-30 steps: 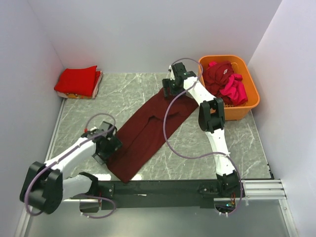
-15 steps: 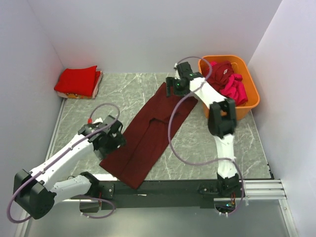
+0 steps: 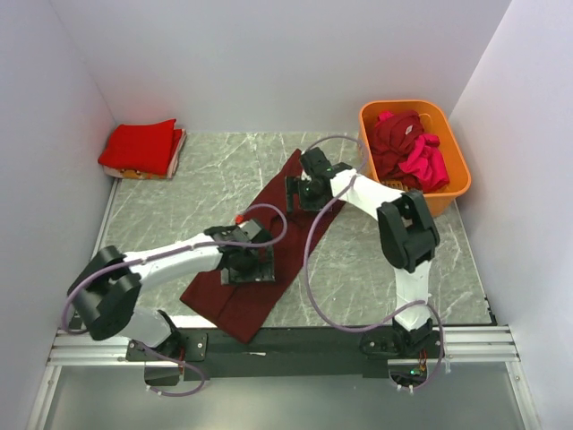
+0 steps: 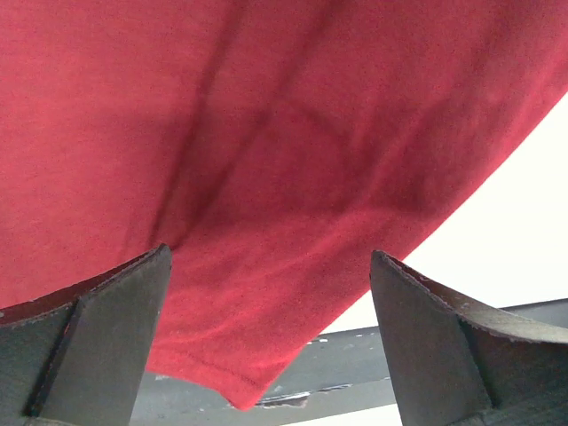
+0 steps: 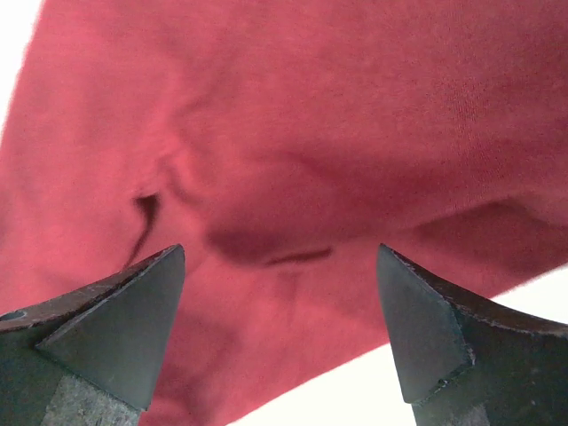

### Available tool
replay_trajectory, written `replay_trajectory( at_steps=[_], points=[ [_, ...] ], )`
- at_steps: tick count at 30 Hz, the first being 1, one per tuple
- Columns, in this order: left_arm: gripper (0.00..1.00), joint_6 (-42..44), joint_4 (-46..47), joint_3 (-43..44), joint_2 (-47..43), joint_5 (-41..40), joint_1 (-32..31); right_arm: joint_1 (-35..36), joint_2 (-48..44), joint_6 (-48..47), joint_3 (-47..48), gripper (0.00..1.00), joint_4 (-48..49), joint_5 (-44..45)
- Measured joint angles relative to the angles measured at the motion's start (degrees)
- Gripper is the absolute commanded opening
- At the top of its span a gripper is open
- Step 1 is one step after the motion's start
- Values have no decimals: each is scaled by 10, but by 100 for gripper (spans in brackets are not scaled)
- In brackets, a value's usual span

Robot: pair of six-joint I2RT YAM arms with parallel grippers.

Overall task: Fold and stack the t-shirts
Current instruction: Fold the tshirt

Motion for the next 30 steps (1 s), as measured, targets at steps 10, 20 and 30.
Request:
replay_trajectory(
  at_steps=[10,20,30],
  points=[
    [99,57,45,9,78,33,-19,-9,149,1,175,95,-89,47],
    [99,88,68,78,147,114,-19,-24,308,-35,462,94,-209,40],
    [100,69,159,206,258,166,-44,-54,338,-106,515,98,-175,33]
  ],
)
